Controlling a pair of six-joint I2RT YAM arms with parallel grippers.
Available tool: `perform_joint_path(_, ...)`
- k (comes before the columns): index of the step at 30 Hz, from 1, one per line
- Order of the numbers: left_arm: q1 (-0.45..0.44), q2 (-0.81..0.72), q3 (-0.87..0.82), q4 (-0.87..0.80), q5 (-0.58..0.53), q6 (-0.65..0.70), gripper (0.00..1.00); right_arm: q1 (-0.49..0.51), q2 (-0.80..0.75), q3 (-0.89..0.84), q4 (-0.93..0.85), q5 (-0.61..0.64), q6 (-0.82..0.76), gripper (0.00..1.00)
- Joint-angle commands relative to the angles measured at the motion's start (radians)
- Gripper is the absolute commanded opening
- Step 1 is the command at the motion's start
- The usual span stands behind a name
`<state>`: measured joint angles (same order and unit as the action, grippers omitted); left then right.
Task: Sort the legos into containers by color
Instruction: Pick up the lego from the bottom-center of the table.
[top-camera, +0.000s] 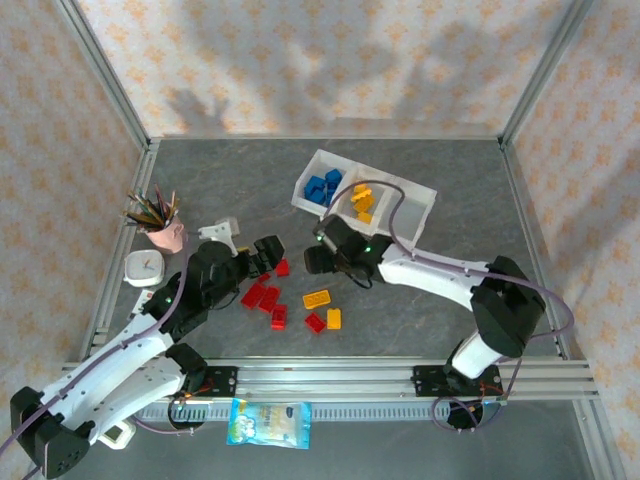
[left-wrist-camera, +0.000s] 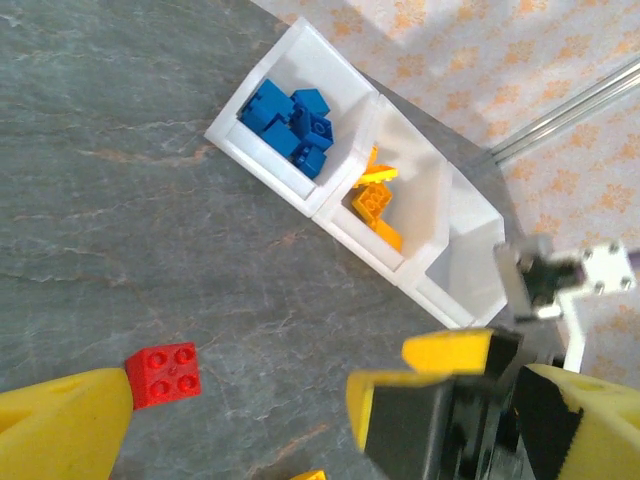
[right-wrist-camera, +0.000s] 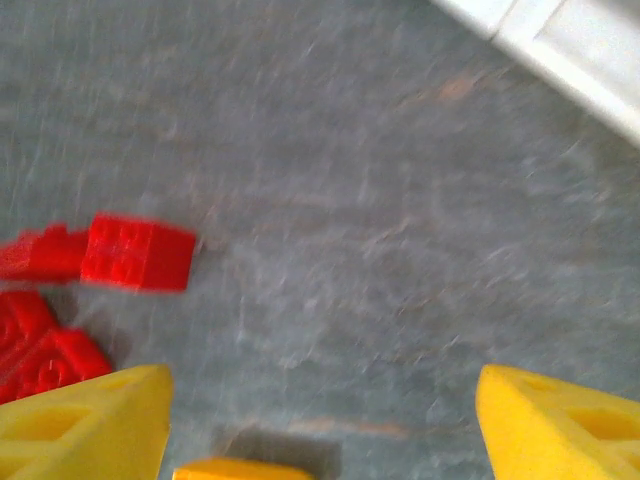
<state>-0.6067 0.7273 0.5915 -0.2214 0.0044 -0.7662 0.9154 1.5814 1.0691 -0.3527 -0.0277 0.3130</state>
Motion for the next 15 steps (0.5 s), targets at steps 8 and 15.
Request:
perform_joint_path(8,0.010,-0.098,-0.054,-0.127,-0.070,-0.054,0.99,0.129,0.037,-0.057,-0.036,-0.002,0.117,0.87)
perform_joint_path(15,0.010,-0.126,-0.075,-0.147,-0.099,-0.073,0.99,0.172,0.133,-0.034,-0.049,0.057,0.210,0.96)
